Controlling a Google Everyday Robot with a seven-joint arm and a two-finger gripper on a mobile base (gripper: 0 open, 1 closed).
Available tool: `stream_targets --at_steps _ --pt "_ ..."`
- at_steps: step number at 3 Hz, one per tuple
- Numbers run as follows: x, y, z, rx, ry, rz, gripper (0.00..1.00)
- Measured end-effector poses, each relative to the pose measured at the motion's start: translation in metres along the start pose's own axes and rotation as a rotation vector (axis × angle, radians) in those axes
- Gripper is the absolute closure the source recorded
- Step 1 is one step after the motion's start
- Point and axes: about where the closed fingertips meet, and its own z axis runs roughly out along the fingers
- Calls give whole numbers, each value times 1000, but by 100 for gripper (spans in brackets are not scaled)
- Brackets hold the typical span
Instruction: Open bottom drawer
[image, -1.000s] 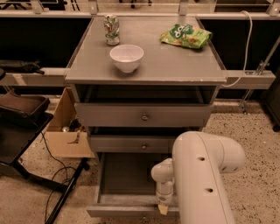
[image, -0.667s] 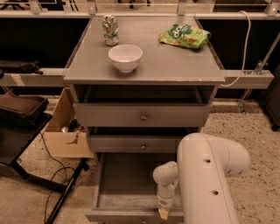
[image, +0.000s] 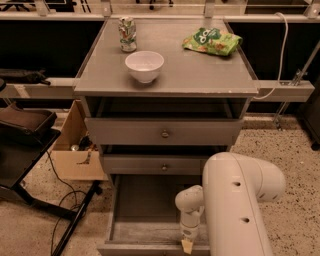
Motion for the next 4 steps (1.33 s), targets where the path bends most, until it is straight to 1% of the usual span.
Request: stream_targets --at_steps 1,2,3,4 --pt "0 0 0 0 0 0 31" --pt "1 0 0 -2 -1 0 6" --pt "10 10 -17 16 -16 -23 0" --pt "34 48 -71 74 -43 -13 0"
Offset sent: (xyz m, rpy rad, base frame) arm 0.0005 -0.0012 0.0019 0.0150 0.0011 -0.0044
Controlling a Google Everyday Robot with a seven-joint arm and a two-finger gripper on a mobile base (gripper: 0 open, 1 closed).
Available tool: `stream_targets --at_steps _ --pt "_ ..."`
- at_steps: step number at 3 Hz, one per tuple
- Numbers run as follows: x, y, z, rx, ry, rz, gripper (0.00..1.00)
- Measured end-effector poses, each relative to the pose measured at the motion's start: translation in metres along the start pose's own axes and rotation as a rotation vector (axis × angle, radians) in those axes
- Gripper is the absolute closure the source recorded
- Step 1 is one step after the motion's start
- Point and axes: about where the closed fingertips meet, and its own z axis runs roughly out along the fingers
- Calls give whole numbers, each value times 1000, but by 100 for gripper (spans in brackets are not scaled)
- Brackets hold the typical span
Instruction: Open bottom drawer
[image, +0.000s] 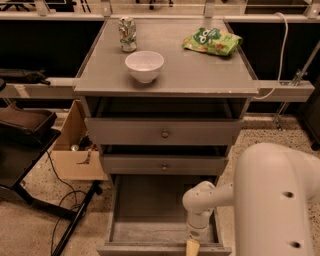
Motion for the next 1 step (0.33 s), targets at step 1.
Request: stream_targets --at_steps 1 --pt "31 48 -45 12 26 15 0"
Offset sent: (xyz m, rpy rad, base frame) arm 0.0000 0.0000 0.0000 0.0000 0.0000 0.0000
